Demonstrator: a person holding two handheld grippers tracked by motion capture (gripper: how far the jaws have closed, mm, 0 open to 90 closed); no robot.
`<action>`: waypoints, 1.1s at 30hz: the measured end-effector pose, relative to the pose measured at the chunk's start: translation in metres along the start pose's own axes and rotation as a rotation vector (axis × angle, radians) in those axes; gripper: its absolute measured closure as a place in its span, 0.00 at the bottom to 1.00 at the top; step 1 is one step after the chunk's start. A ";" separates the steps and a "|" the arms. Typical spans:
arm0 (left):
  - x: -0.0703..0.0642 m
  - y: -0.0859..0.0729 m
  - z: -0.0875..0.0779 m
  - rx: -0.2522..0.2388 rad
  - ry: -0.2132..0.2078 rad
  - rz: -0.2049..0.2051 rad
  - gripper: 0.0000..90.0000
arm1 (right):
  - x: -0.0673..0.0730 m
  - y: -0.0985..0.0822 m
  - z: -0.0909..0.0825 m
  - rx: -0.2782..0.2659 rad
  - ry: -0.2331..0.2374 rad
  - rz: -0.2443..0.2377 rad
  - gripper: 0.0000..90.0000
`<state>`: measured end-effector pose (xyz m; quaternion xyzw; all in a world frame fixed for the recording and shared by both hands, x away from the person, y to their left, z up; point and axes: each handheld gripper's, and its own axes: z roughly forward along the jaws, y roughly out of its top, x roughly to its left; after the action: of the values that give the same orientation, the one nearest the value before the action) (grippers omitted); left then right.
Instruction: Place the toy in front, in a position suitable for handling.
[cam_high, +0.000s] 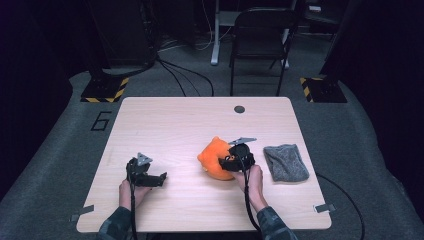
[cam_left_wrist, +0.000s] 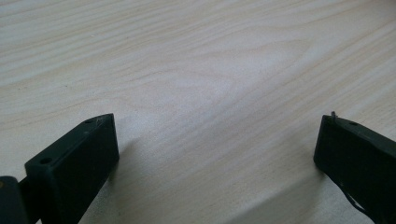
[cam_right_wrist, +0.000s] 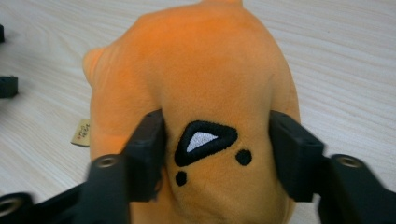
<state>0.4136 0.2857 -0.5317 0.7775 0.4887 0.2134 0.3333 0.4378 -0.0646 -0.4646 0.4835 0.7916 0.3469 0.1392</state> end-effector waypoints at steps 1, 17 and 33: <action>0.000 0.000 0.000 -0.001 0.001 -0.001 0.00 | 0.000 -0.002 0.000 0.000 0.002 -0.009 0.56; 0.000 0.000 0.000 0.002 0.001 0.007 0.00 | -0.008 0.015 -0.035 -0.109 0.109 -0.090 0.75; 0.001 0.000 0.000 0.004 -0.003 0.011 0.00 | -0.020 0.034 -0.052 -0.067 0.228 -0.307 0.75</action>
<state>0.4141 0.2862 -0.5314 0.7812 0.4843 0.2134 0.3312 0.4417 -0.0938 -0.4064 0.3097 0.8546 0.4004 0.1157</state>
